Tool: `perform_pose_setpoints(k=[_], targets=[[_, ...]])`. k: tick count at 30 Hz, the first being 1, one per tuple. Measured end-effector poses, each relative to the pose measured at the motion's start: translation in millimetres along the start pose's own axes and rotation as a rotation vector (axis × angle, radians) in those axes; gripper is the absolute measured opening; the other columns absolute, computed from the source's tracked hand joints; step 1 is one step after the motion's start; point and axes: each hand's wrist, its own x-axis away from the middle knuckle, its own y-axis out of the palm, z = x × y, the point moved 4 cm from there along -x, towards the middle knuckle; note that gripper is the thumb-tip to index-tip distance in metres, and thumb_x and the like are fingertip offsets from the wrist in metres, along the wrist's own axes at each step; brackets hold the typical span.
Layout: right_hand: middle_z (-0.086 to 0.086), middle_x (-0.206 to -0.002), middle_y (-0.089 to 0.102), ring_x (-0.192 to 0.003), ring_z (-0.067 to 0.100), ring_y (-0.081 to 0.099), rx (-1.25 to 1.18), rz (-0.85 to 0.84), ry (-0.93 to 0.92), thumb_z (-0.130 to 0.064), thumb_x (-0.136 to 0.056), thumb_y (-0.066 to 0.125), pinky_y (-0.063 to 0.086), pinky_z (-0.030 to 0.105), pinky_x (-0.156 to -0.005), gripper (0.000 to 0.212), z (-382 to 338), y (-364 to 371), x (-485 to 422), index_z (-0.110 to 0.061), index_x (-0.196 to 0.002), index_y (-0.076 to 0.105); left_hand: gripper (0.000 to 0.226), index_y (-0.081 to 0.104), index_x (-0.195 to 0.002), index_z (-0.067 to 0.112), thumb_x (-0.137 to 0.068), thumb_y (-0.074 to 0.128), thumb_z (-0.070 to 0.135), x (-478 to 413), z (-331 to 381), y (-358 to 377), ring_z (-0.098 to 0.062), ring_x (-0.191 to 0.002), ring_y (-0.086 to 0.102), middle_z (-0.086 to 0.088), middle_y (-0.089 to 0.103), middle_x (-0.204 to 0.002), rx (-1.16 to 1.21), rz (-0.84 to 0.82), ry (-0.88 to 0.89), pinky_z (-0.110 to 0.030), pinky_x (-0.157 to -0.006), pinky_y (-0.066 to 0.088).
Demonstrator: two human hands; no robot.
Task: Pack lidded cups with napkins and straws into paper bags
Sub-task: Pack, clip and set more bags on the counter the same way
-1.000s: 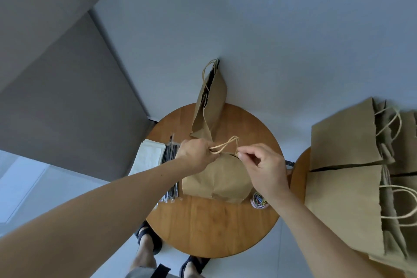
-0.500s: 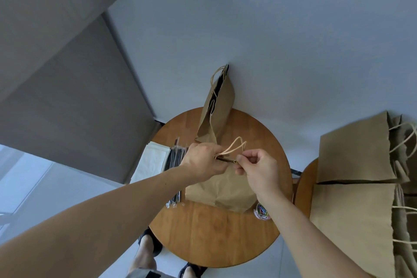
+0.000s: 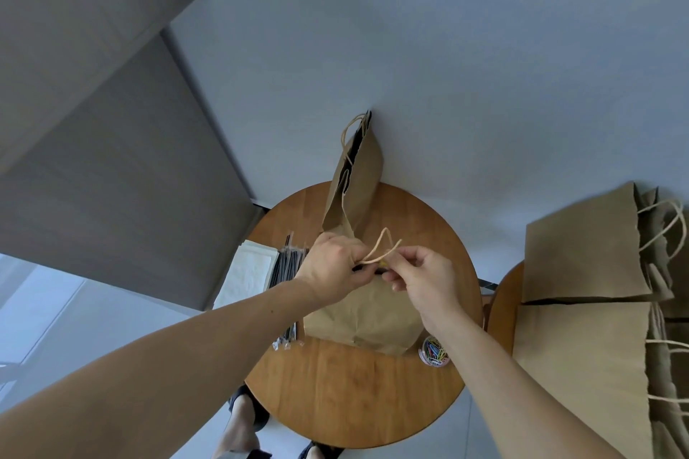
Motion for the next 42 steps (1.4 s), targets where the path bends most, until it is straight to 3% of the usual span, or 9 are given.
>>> perform_pose_setpoints(k=[3,7,9,16,22,29,35,39,42], targets=[[0.0,-0.076,0.074,-0.064,0.01,0.067,0.067,-0.077,-0.106,-0.014,-0.082,0.079,0.056,0.022,-0.064,0.012,-0.2,3.3,4.2,-0.025,-0.086,0.076,0.019,0.066,-0.069,0.019,-0.087,0.069,0.015,1.2,-3.7,-0.2,-0.003,-0.056,0.047,0.015,0.05,-0.058,0.188,-0.007,-0.105,-0.012,-0.057,0.031],[0.002,-0.067,0.072,-0.055,0.012,0.064,0.067,-0.005,-0.144,-0.009,-0.082,0.078,0.054,0.023,-0.058,0.017,3.1,5.3,3.5,-0.026,-0.079,0.074,0.031,0.059,-0.067,0.042,-0.088,0.07,0.022,2.9,-7.8,0.8,-0.002,-0.059,0.05,0.016,0.052,-0.06,0.241,-0.056,-0.173,-0.013,-0.055,0.033],[-0.003,-0.067,0.072,-0.058,0.009,0.065,0.12,0.032,-0.2,-0.013,-0.082,0.078,0.054,0.021,-0.058,0.018,2.6,4.0,2.0,-0.029,-0.077,0.073,0.011,0.068,-0.075,0.032,-0.085,0.072,0.03,3.8,-7.7,-1.4,-0.005,-0.063,0.053,0.013,0.059,-0.067,0.158,-0.097,-0.142,-0.015,-0.059,0.036],[-0.024,-0.074,0.069,-0.075,0.001,0.067,0.461,-0.005,-0.367,-0.017,-0.084,0.076,0.053,0.016,-0.068,0.018,-6.5,4.8,0.4,-0.034,-0.083,0.073,0.015,0.072,-0.093,0.012,-0.089,0.066,0.025,14.9,-18.2,0.8,-0.021,-0.077,0.062,-0.002,0.069,-0.082,-0.064,-0.131,-0.055,-0.038,-0.079,0.048],[0.0,-0.064,0.07,-0.047,0.011,0.053,0.701,-0.072,-0.49,-0.013,-0.09,0.069,0.049,0.029,-0.053,0.018,-14.8,13.5,1.9,-0.023,-0.102,0.077,0.014,0.074,-0.1,0.017,-0.096,0.062,0.022,9.2,-14.6,1.4,-0.018,-0.074,0.06,0.004,0.068,-0.081,-0.018,-0.122,0.025,-0.036,-0.077,0.043],[-0.014,-0.047,0.05,-0.041,0.008,0.045,0.789,-0.046,-0.496,-0.016,-0.09,0.068,0.029,0.013,-0.045,0.018,-18.1,18.2,-1.4,-0.028,-0.099,0.078,0.015,0.068,-0.104,0.021,-0.097,0.055,0.019,8.3,-19.3,4.4,-0.02,-0.08,0.059,0.006,0.064,-0.084,-0.072,-0.157,-0.004,-0.031,-0.083,0.031],[-0.015,-0.055,0.052,-0.046,0.003,0.042,0.861,-0.093,-0.455,-0.02,-0.092,0.066,0.036,0.019,-0.051,0.015,-16.4,21.9,-5.5,-0.028,-0.099,0.077,0.017,0.066,-0.106,0.022,-0.099,0.051,0.022,8.9,-20.5,4.5,-0.019,-0.083,0.059,0.007,0.064,-0.086,-0.093,-0.21,-0.019,-0.033,-0.086,0.034],[-0.001,-0.071,0.068,-0.062,0.016,0.06,0.951,-0.127,-0.446,-0.023,-0.095,0.063,0.051,0.033,-0.063,0.017,-18.5,25.6,-3.2,-0.027,-0.105,0.076,0.015,0.066,-0.102,0.021,-0.098,0.051,0.021,9.3,-20.3,3.2,-0.019,-0.082,0.058,0.009,0.06,-0.082,-0.091,-0.204,-0.02,-0.033,-0.084,0.033],[-0.008,-0.067,0.065,-0.055,0.006,0.056,0.867,-0.06,-0.437,-0.019,-0.093,0.064,0.045,0.018,-0.056,0.018,-22.0,21.8,-6.1,-0.024,-0.106,0.075,0.016,0.065,-0.099,0.019,-0.099,0.05,0.023,9.5,-20.9,3.6,-0.021,-0.082,0.058,0.01,0.055,-0.08,-0.096,-0.193,-0.032,-0.031,-0.082,0.029]])
